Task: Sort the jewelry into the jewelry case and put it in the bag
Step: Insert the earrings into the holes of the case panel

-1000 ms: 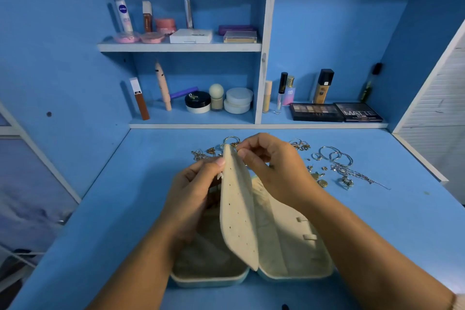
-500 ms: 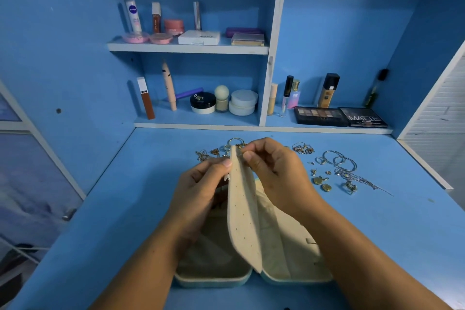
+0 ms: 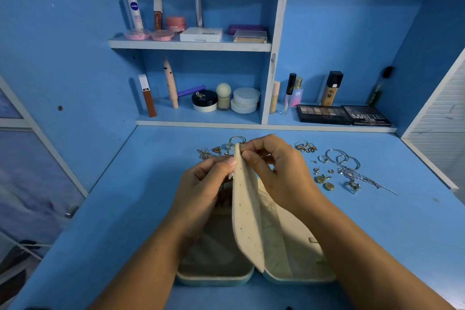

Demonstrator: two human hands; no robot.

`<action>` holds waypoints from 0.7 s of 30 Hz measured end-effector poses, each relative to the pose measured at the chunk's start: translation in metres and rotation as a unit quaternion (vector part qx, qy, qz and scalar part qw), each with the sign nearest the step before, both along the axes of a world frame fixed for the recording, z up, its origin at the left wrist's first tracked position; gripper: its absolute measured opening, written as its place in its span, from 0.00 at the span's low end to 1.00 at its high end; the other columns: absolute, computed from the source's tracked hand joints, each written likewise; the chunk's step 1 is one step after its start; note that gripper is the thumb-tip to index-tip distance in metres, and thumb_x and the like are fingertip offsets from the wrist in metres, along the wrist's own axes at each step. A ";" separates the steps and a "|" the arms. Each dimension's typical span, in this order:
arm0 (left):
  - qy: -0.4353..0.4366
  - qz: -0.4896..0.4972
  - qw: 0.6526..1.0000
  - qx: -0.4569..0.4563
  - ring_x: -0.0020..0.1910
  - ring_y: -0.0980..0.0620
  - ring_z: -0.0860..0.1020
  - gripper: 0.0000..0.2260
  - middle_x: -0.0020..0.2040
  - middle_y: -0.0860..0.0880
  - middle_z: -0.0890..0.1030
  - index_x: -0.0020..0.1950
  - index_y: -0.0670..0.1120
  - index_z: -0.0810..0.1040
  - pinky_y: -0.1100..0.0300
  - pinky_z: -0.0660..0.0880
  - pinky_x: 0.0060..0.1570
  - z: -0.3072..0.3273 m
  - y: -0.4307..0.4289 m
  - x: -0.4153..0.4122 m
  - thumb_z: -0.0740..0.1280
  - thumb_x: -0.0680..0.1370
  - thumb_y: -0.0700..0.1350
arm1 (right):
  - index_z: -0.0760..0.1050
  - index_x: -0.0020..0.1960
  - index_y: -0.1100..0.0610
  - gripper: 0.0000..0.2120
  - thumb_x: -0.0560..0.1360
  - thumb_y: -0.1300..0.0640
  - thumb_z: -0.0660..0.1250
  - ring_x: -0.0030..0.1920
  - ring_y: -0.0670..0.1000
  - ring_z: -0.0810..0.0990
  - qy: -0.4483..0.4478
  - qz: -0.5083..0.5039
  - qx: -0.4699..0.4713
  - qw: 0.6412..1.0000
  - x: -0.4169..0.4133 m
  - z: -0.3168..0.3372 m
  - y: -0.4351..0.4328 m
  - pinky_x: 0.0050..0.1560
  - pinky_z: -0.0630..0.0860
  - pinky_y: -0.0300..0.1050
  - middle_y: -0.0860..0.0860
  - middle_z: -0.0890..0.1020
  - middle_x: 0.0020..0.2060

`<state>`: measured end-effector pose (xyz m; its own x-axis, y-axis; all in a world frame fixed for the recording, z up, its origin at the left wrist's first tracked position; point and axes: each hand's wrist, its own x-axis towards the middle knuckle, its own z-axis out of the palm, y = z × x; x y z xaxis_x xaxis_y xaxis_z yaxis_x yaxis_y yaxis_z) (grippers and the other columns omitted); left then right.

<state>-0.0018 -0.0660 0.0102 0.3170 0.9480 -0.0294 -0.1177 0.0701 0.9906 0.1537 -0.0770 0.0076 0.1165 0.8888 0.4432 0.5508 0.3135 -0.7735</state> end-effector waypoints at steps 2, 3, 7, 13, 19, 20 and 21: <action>0.003 0.004 1.000 0.009 0.40 0.56 0.80 0.08 0.38 0.51 0.82 0.42 0.47 0.82 0.63 0.73 0.40 0.000 0.000 0.001 0.71 0.72 0.52 | 0.80 0.48 0.50 0.04 0.76 0.57 0.68 0.45 0.42 0.78 -0.038 -0.006 0.023 0.999 0.001 0.001 0.001 0.47 0.75 0.32 0.40 0.79 0.43; 0.003 0.007 1.000 0.013 0.39 0.56 0.79 0.08 0.38 0.50 0.82 0.41 0.47 0.82 0.64 0.73 0.39 0.000 -0.001 0.001 0.69 0.74 0.51 | 0.81 0.49 0.52 0.04 0.76 0.57 0.68 0.45 0.42 0.78 -0.050 -0.008 0.028 0.998 0.001 0.001 0.001 0.47 0.75 0.32 0.40 0.79 0.43; -0.021 0.023 0.999 0.008 0.34 0.57 0.78 0.10 0.34 0.50 0.80 0.38 0.46 0.80 0.68 0.73 0.32 0.001 -0.003 0.001 0.65 0.78 0.44 | 0.78 0.50 0.48 0.07 0.74 0.59 0.70 0.46 0.42 0.80 0.033 0.006 -0.003 0.999 0.000 -0.002 0.000 0.49 0.77 0.34 0.42 0.82 0.44; -0.025 0.027 0.999 0.014 0.36 0.56 0.78 0.10 0.35 0.51 0.81 0.37 0.47 0.82 0.67 0.73 0.34 -0.001 -0.001 0.002 0.67 0.77 0.45 | 0.79 0.49 0.44 0.10 0.76 0.60 0.67 0.47 0.36 0.80 -0.018 0.010 0.017 1.000 0.008 -0.007 -0.016 0.46 0.73 0.26 0.35 0.80 0.45; -0.022 0.024 0.999 -0.001 0.41 0.53 0.79 0.11 0.39 0.49 0.82 0.42 0.47 0.83 0.62 0.73 0.39 -0.003 0.000 0.001 0.68 0.70 0.53 | 0.81 0.58 0.53 0.11 0.77 0.57 0.65 0.50 0.34 0.77 -0.083 0.021 0.083 0.993 0.011 -0.012 -0.013 0.49 0.72 0.26 0.33 0.77 0.48; -0.024 0.023 0.999 -0.002 0.41 0.53 0.79 0.11 0.39 0.48 0.82 0.42 0.46 0.84 0.62 0.73 0.39 -0.002 -0.001 0.002 0.68 0.70 0.53 | 0.81 0.58 0.53 0.11 0.77 0.57 0.65 0.50 0.34 0.77 -0.084 0.022 0.091 0.992 0.011 -0.013 -0.013 0.49 0.72 0.26 0.33 0.77 0.48; -0.024 0.022 0.999 -0.002 0.41 0.53 0.79 0.10 0.39 0.48 0.82 0.42 0.47 0.84 0.61 0.74 0.39 -0.002 0.000 0.002 0.69 0.70 0.52 | 0.81 0.58 0.53 0.11 0.77 0.57 0.65 0.50 0.34 0.77 -0.086 0.023 0.098 0.991 0.012 -0.013 -0.013 0.50 0.72 0.26 0.33 0.77 0.48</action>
<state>0.0002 -0.0664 0.0081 0.2759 0.9610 -0.0193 -0.1690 0.0683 0.9833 0.1653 -0.0896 -0.0059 -0.0137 0.7870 0.6169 0.6505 0.4755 -0.5922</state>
